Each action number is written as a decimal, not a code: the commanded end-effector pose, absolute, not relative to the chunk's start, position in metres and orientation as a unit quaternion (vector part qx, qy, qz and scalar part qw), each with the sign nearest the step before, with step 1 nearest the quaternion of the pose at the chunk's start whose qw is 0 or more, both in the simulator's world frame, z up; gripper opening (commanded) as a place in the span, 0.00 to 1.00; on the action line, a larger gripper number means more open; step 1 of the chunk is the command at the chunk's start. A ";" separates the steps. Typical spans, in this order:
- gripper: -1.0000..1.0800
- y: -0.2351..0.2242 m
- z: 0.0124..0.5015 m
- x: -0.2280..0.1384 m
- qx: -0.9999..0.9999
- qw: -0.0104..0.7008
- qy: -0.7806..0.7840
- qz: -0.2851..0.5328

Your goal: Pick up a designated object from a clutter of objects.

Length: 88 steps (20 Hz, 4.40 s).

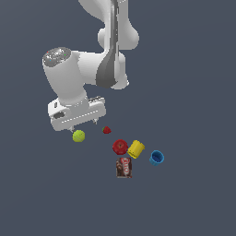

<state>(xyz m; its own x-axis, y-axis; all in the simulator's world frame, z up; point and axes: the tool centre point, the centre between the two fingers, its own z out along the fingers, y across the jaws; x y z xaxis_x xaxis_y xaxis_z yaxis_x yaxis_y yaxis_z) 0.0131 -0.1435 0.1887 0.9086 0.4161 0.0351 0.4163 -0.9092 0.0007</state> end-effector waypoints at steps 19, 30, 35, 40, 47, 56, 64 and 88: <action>0.96 -0.210 0.098 -0.022 -0.938 0.000 -0.347 -0.001; 0.96 -0.214 0.089 -0.026 -0.935 0.000 -0.355 0.000; 0.96 -0.215 0.071 -0.027 -0.935 0.000 -0.356 0.000; 0.96 -0.215 0.048 -0.027 -0.934 0.000 -0.356 0.000; 0.00 -0.215 0.041 -0.027 -0.934 0.000 -0.356 0.000; 0.00 -0.215 0.042 -0.026 -0.934 -0.001 -0.356 -0.001; 0.00 -0.209 0.054 -0.031 -0.934 -0.001 -0.356 -0.001; 0.00 -0.132 0.211 -0.084 -0.934 -0.001 -0.356 0.000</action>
